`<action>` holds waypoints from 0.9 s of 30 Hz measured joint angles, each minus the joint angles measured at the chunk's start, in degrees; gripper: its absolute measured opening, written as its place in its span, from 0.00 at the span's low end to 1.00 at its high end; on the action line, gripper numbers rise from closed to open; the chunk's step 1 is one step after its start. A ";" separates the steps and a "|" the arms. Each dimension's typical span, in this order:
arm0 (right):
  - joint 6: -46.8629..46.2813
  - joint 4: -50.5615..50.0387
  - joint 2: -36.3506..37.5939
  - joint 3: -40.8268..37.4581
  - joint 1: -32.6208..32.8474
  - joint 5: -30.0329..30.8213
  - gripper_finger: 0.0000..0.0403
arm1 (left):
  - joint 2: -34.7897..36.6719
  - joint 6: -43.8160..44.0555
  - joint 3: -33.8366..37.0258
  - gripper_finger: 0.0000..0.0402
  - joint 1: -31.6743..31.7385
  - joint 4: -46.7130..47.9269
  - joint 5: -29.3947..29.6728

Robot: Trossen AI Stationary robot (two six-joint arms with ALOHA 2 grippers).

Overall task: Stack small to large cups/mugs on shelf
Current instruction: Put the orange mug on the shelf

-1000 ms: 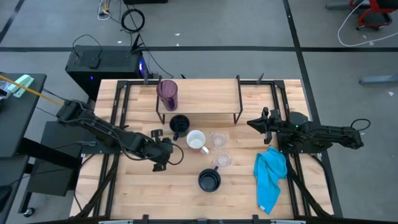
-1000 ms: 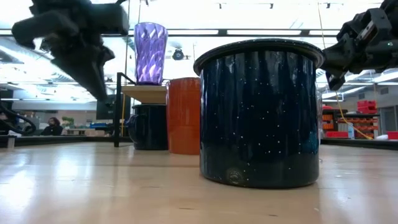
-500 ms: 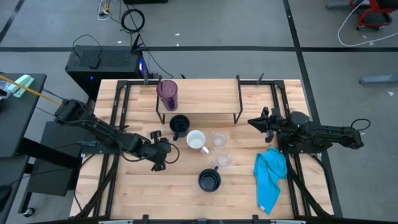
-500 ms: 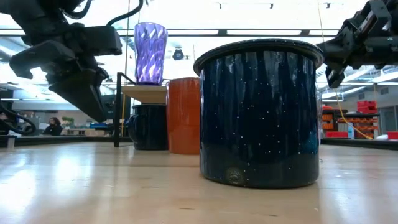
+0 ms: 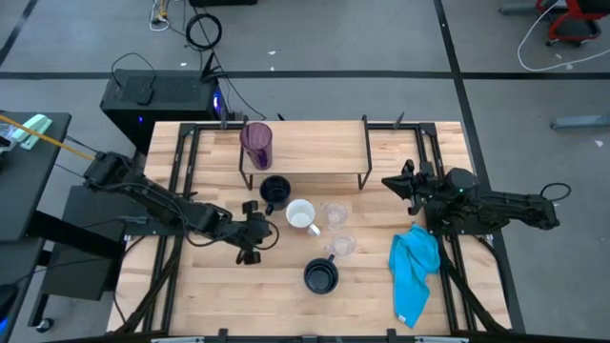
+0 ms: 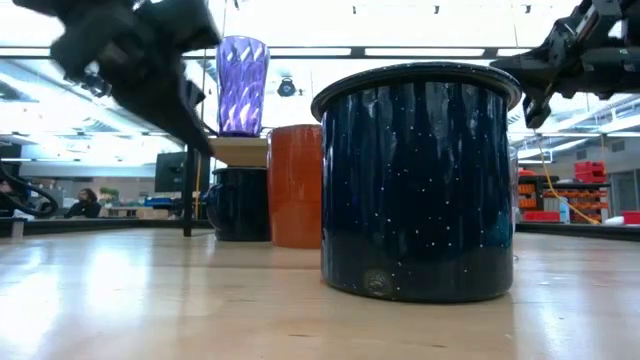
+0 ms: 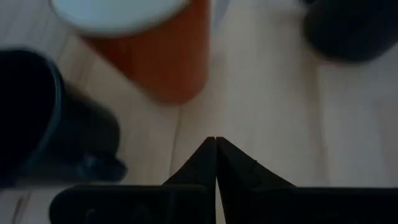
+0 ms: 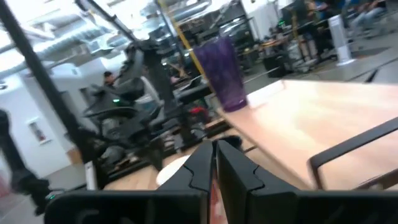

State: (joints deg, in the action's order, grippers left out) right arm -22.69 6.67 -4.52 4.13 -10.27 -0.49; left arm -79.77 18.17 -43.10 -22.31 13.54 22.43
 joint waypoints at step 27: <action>4.42 -5.23 -9.20 6.81 -1.09 0.02 0.07 | -10.39 -14.56 -27.97 0.05 3.72 25.67 -3.19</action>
State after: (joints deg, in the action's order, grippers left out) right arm -18.27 1.43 -13.72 10.94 -11.36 -0.47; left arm -90.16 3.61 -71.08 -18.59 39.21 19.25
